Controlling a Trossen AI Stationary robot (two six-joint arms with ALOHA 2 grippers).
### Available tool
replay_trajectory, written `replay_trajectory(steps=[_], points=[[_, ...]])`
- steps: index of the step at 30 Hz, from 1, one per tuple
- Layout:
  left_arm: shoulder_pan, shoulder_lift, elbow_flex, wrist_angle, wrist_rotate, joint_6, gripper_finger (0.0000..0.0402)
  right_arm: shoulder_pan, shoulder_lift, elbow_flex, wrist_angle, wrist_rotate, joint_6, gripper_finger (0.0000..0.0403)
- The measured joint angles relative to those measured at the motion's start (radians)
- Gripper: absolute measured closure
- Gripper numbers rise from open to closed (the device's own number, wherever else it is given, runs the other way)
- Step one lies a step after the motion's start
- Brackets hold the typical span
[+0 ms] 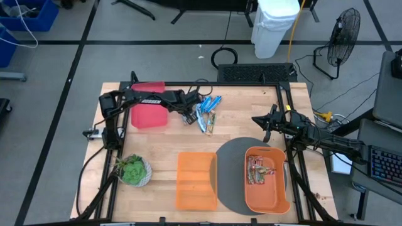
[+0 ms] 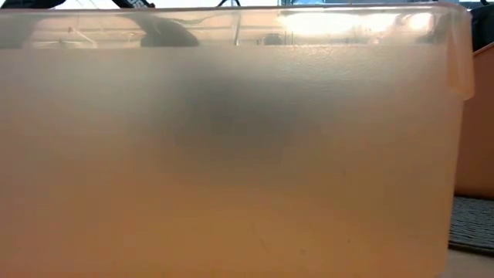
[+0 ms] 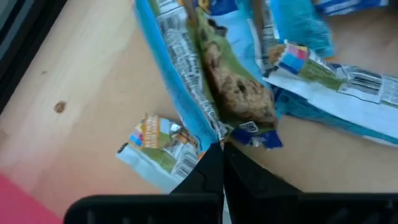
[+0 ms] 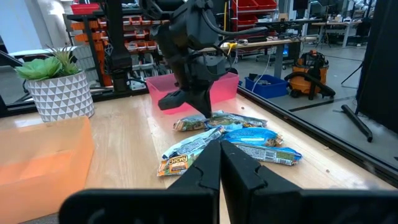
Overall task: Pick and place Granola Bars by type
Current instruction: Put the yellow granola bar into the red bin
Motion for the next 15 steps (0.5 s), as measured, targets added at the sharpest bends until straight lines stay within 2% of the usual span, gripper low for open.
replay_trajectory(steps=[5,11,15], points=[[-0.038,-0.054,0.0,-0.005,-0.092,0.018,0.0399,0.0,0.0,0.0,0.0,0.0,0.0,0.0403],[-0.091,-0.182,0.0,-0.032,-0.181,0.015,0.0399,0.0,0.0,0.0,0.0,0.0,0.0,0.0403],[-0.142,-0.271,0.0,-0.082,-0.278,-0.008,0.04,0.0,0.0,0.0,0.0,0.0,0.0,0.0403]])
